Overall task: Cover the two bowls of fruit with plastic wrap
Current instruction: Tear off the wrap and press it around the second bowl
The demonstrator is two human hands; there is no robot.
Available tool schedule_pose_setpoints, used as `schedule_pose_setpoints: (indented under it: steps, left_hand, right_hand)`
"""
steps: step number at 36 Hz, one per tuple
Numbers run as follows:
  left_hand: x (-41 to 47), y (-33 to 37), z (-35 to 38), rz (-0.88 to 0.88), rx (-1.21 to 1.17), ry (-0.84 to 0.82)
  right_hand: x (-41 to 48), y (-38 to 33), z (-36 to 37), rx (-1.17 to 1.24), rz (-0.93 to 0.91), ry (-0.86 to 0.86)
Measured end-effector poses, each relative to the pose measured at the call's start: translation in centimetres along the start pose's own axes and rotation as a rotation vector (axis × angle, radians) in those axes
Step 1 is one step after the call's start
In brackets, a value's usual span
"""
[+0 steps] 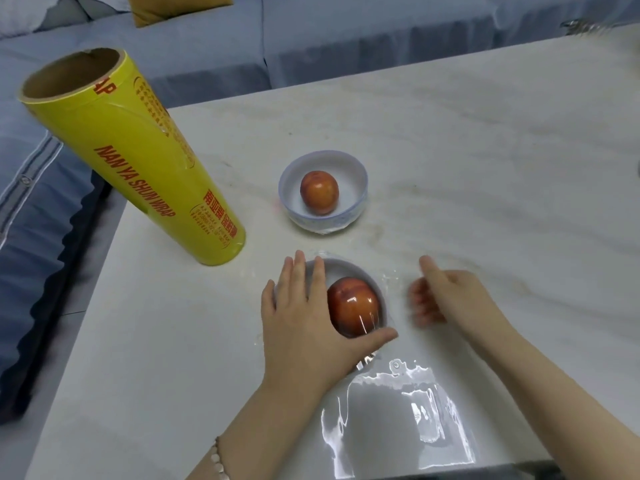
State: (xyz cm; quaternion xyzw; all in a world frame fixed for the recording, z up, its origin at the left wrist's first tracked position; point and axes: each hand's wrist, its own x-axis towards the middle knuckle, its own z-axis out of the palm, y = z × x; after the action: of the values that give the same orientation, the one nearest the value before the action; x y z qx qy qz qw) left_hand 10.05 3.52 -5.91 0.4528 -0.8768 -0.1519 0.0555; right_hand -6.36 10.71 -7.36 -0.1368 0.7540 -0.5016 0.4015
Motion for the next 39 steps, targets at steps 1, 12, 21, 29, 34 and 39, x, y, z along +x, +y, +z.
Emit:
schedule_pose_setpoints:
  steps: [1, 12, 21, 29, 34, 39]
  left_hand:
    - [-0.1, 0.1, 0.1, -0.026, -0.012, 0.005]
    - [1.0, -1.9, -2.8, 0.251, 0.035, -0.263]
    - [1.7, -2.4, -2.5, 0.430, 0.166, -0.346]
    - [1.4, -2.5, -1.9, 0.443, 0.124, -0.254]
    - [1.3, -2.4, -1.8, 0.425, 0.045, -0.216]
    - [1.4, -2.4, -1.6, 0.432, 0.054, -0.191]
  right_hand:
    - [-0.8, -0.2, 0.4, -0.005, 0.043, -0.083]
    - [-1.5, 0.3, 2.7, 0.368, 0.346, -0.324]
    - [-1.2, 0.7, 3.3, 0.444, 0.204, -0.272]
    - [-1.7, -0.9, 3.6, 0.072, -0.207, 0.088]
    - [-2.2, -1.6, 4.7, -0.078, -0.360, 0.191]
    - [-1.9, -1.0, 4.2, -0.049, -0.355, 0.194]
